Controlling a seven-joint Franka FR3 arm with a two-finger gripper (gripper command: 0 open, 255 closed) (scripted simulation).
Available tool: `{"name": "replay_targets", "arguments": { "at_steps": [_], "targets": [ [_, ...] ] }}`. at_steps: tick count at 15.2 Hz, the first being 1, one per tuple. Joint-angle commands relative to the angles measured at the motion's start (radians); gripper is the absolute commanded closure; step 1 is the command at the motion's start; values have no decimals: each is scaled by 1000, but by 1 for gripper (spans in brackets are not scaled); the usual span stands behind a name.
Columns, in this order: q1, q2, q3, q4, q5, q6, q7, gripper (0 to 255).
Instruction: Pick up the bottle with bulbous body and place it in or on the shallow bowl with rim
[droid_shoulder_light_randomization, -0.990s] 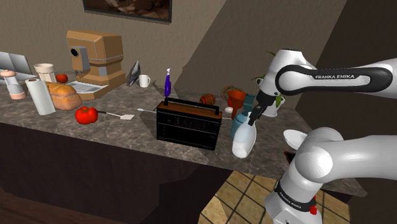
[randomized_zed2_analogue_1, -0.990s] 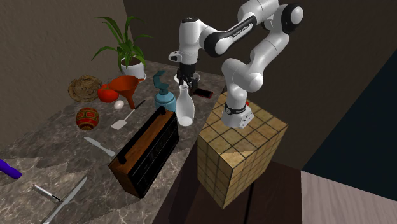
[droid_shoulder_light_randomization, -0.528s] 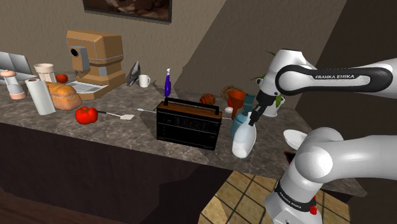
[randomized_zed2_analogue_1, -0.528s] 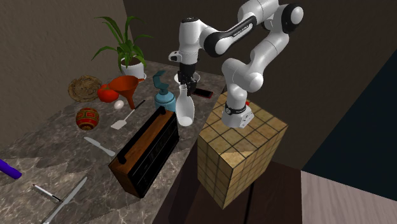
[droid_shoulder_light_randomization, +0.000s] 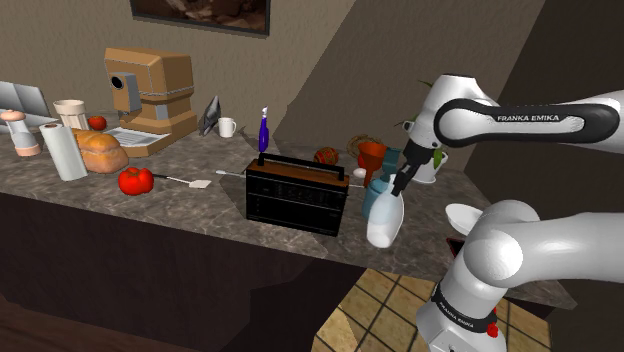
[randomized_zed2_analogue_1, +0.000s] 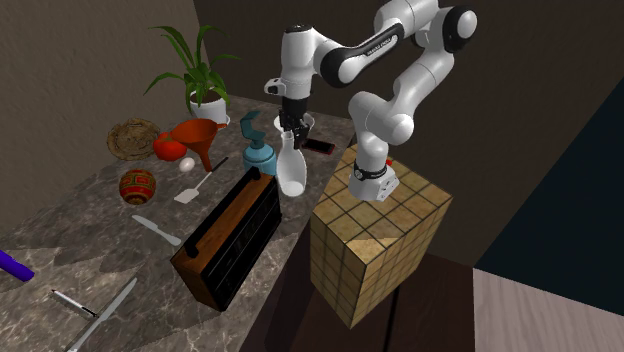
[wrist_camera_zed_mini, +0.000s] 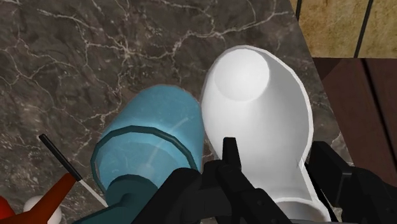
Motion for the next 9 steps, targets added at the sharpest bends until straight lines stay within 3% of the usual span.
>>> {"name": "replay_targets", "arguments": {
  "at_steps": [1,9],
  "targets": [
    [4,-6,8,20,8,-26,0,255],
    [23,-16,41,122,42,-135,1,255]
  ]
}}
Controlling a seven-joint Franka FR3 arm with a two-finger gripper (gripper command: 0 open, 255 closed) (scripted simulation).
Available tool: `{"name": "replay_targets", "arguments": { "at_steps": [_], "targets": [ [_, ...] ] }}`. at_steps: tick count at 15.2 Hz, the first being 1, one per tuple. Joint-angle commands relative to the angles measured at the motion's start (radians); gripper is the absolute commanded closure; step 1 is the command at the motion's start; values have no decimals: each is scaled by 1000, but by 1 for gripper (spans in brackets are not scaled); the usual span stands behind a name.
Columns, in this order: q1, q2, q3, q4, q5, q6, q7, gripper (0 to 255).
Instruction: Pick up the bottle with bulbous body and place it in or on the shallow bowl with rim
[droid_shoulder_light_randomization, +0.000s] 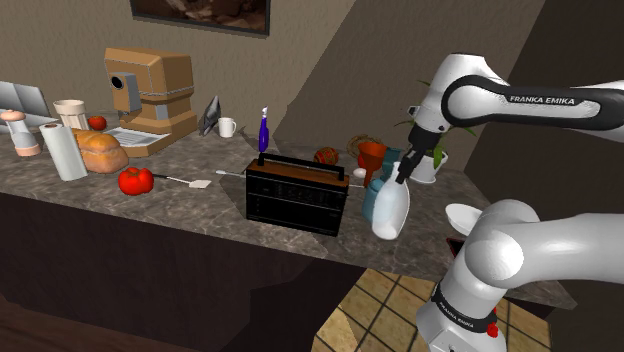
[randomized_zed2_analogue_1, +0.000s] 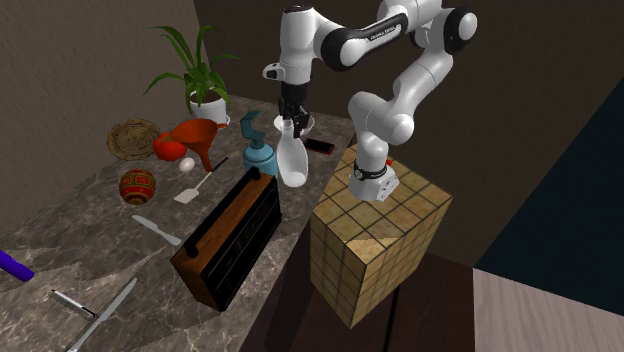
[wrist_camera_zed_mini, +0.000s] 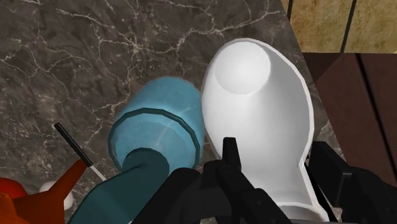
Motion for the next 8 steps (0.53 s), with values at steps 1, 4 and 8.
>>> {"name": "replay_targets", "arguments": {
  "at_steps": [1,4,8],
  "targets": [
    [5,2,8,32,9,-30,0,255],
    [12,5,19,73,20,-67,-1,255],
    [20,12,32,129,34,-116,-1,255]
  ]
}}
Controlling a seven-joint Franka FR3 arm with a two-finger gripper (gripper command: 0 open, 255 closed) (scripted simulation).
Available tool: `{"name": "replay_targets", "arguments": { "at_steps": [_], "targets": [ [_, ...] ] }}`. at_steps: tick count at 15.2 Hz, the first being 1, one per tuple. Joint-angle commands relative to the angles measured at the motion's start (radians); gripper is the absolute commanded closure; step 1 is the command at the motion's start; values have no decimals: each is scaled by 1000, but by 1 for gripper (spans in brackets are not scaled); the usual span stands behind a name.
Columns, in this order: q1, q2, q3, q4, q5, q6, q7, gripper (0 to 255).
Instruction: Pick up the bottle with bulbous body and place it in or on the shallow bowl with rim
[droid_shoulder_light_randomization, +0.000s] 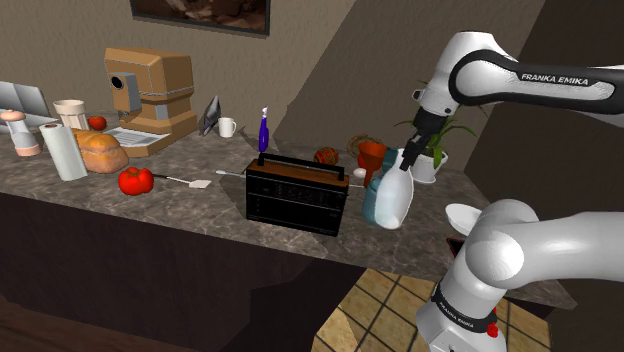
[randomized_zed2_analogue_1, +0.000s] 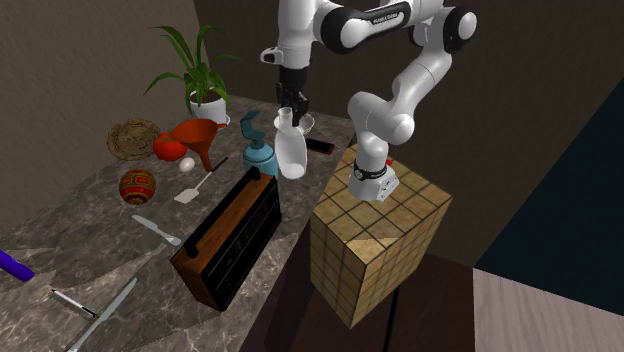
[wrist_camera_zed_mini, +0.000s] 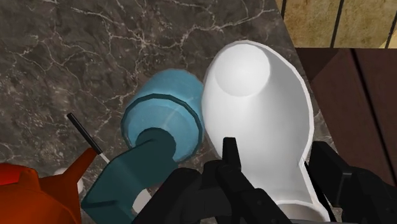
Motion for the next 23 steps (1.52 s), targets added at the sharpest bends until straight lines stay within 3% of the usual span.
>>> {"name": "replay_targets", "arguments": {
  "at_steps": [1,7,15,23],
  "targets": [
    [3,1,8,29,7,-28,0,255],
    [13,18,24,110,24,-91,-1,255],
    [-57,-26,-130,213,-96,-212,-187,255],
    [-78,2,-286,384,-205,-301,-373,255]
  ]
}}
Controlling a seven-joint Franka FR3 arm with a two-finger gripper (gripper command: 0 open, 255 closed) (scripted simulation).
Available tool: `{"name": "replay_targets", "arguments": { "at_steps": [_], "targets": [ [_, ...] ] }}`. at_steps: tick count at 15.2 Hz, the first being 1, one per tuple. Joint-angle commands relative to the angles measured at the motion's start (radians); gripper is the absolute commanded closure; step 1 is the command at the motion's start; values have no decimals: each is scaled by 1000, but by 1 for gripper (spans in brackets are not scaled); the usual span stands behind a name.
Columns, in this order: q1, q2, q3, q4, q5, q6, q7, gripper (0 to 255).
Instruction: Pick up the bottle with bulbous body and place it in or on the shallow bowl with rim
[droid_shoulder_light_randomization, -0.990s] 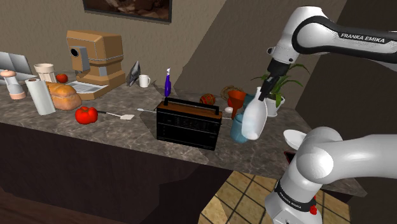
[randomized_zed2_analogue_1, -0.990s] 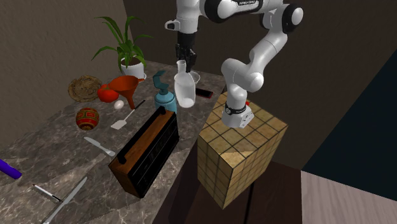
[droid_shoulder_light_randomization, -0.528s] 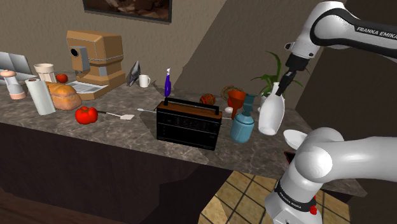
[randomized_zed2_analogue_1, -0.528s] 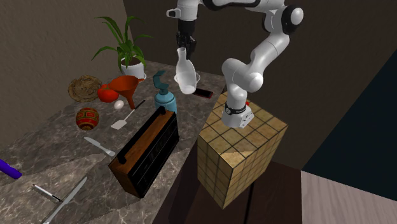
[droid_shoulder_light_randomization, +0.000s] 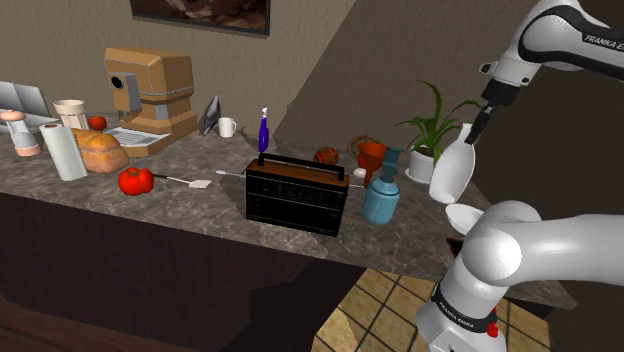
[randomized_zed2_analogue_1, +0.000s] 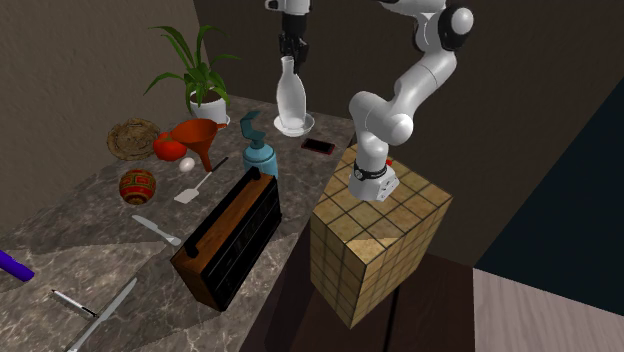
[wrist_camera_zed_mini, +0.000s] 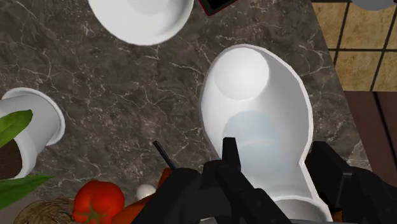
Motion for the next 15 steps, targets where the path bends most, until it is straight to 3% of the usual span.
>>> {"name": "replay_targets", "arguments": {
  "at_steps": [1,9,15],
  "targets": [
    [3,17,-40,51,-25,-17,-47,255],
    [50,103,-208,290,-106,-84,-237,255],
    [138,188,-361,515,-148,-130,-386,255]
  ]
}}
